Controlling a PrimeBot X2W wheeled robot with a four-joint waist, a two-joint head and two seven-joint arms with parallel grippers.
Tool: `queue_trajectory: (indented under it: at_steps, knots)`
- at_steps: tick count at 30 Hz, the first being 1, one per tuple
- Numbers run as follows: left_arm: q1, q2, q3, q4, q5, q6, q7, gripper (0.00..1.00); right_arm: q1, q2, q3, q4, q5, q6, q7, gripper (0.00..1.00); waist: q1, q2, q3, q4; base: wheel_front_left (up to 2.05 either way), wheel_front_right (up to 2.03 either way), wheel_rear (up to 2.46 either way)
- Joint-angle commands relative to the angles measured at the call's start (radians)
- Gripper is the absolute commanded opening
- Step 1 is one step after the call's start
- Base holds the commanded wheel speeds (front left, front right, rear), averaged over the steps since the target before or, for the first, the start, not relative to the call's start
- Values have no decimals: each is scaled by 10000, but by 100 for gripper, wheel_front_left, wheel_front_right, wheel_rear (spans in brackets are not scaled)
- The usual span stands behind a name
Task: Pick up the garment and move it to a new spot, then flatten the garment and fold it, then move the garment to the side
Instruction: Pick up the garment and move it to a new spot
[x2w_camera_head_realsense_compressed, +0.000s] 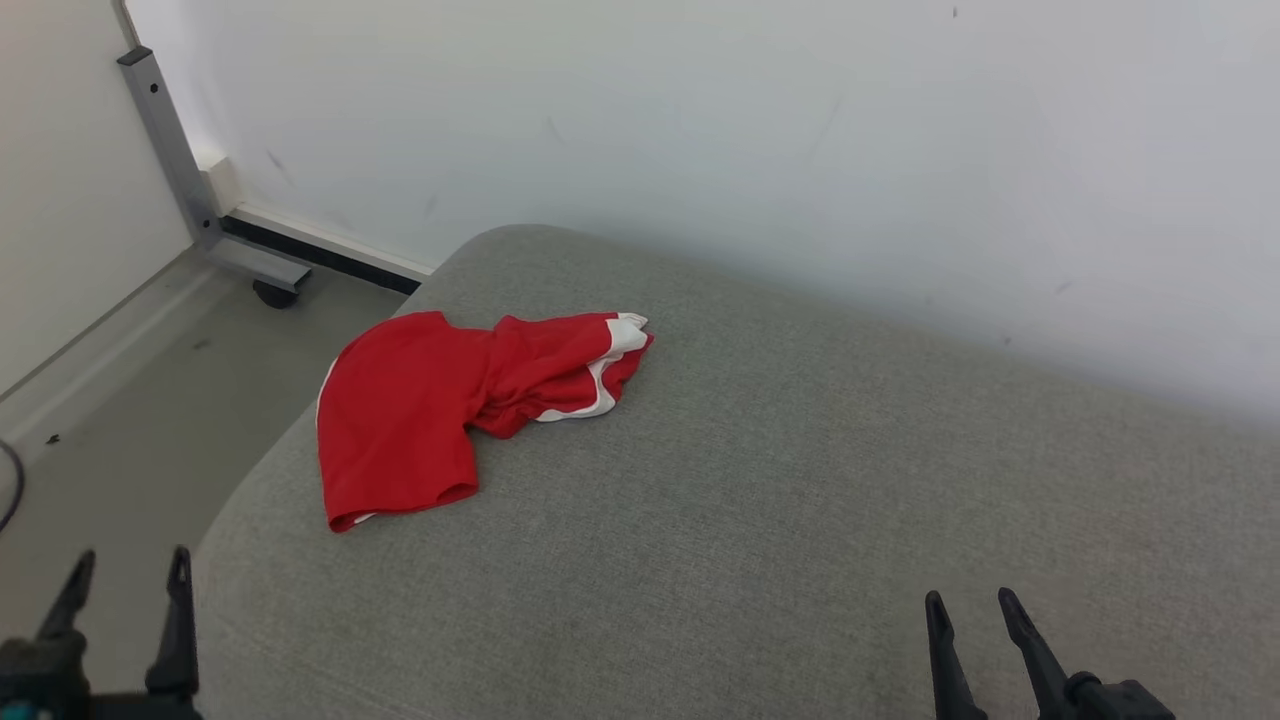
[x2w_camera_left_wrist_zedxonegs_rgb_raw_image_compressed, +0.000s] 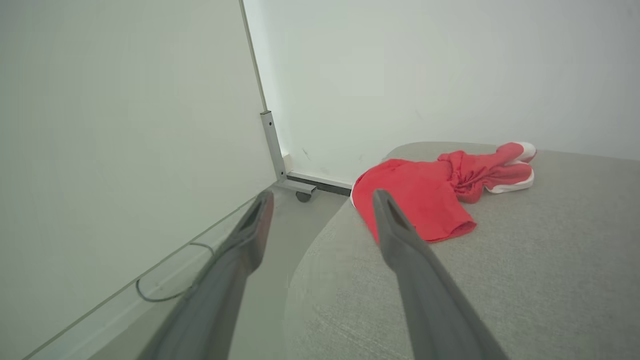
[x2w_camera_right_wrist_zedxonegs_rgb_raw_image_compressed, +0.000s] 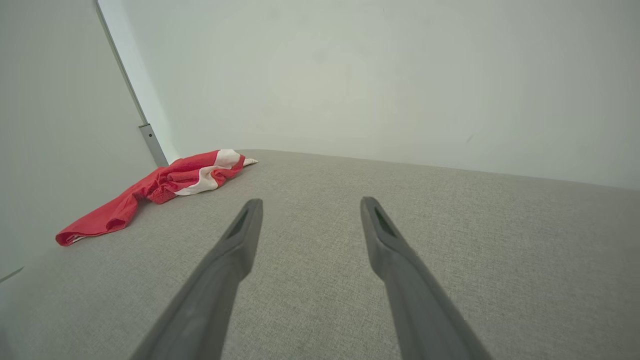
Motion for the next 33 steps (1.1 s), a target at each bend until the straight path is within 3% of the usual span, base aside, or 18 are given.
queue_trajectory:
  at_steps: [1, 6, 19, 26, 33]
  knots:
    - [-400, 144, 16, 99, -113, -63, -16, 100, -3, 20, -45, -71, -91, -21, -5, 100, 0, -1, 193, -367, 0, 0, 0]
    - [-1979, 479, -36, 740, -648, -200, 113, 100, -141, 20, -117, -182, -397, -21, -5, 100, 0, -1, 543, -1164, 0, 0, 0]
    - [-5749, 1549, -550, 2903, -2058, -323, 312, 100, -1180, 25, -358, -1544, -1256, -21, 404, 100, 0, -1, 2994, -3477, 0, 0, 0]
    - [-7083, 2136, -1563, 4639, -2989, -318, 776, 100, -1356, 27, -361, -1979, -1292, -21, 487, 100, 0, -1, 3611, -4155, 0, 0, 0]
    - [-7796, 2553, -2568, 6205, -4276, -318, 1976, 100, -1444, 27, -310, -2073, -1303, -21, 501, 100, 0, -1, 3797, -4477, 0, 0, 0]
